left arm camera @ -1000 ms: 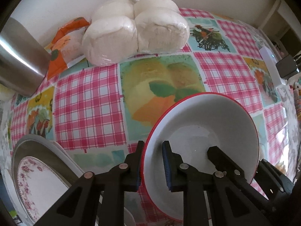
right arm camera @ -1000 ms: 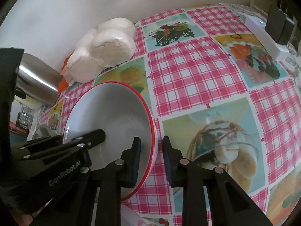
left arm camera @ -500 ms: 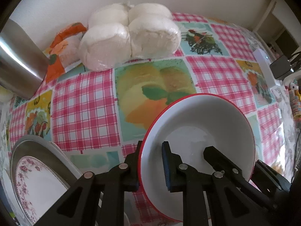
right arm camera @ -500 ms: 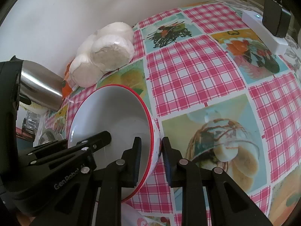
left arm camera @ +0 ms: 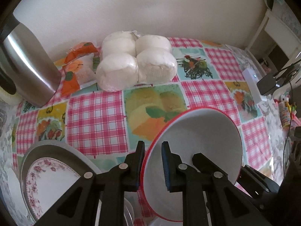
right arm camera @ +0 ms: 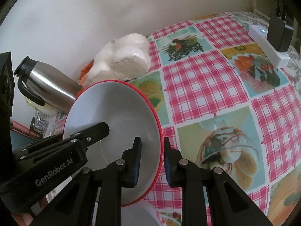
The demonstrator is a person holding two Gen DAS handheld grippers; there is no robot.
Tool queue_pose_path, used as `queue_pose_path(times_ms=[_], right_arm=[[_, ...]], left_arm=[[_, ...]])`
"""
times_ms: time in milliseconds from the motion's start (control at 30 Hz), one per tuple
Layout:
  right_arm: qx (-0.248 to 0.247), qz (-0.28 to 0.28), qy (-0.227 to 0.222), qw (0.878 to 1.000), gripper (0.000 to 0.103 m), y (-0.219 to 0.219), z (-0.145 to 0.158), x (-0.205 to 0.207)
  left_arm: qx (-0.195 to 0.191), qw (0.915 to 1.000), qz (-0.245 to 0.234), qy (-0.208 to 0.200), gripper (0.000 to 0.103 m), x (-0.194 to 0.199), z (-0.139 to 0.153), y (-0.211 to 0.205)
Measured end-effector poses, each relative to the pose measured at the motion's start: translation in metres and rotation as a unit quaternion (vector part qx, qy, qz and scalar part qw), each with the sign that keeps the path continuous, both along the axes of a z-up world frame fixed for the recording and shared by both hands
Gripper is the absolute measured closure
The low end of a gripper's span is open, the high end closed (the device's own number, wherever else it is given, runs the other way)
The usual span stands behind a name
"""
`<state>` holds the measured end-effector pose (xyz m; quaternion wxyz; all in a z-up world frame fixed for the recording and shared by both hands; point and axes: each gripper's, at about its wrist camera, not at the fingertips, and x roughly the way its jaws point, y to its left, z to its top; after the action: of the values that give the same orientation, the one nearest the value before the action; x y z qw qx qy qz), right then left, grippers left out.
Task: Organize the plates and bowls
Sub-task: 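Carry the red-rimmed bowl with both grippers over the floral plate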
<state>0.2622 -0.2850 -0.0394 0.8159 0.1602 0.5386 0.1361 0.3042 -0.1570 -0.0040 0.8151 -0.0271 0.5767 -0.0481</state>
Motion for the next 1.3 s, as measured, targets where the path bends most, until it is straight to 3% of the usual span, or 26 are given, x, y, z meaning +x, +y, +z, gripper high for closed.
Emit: queue_pose_path(times_ms=[567, 900, 1300], right_arm=[[0.013, 0.021, -0.002, 1.0, 0.08, 0.018, -0.001, 0.0], [0.023, 0.023, -0.034, 0.999, 0.08, 0.021, 0.023, -0.006], [0.017, 0.085, -0.051, 0.995, 0.08, 0.075, 0.043, -0.019]], left_arm=[[-0.024, 0.9985, 0.049, 0.003, 0.083, -0.004, 0.0, 0.028], [-0.032, 0.9973, 0.065, -0.016, 0.083, -0.017, 0.028, 0.043], [-0.03, 0.9914, 0.125, -0.022, 0.083, -0.054, 0.041, 0.099]])
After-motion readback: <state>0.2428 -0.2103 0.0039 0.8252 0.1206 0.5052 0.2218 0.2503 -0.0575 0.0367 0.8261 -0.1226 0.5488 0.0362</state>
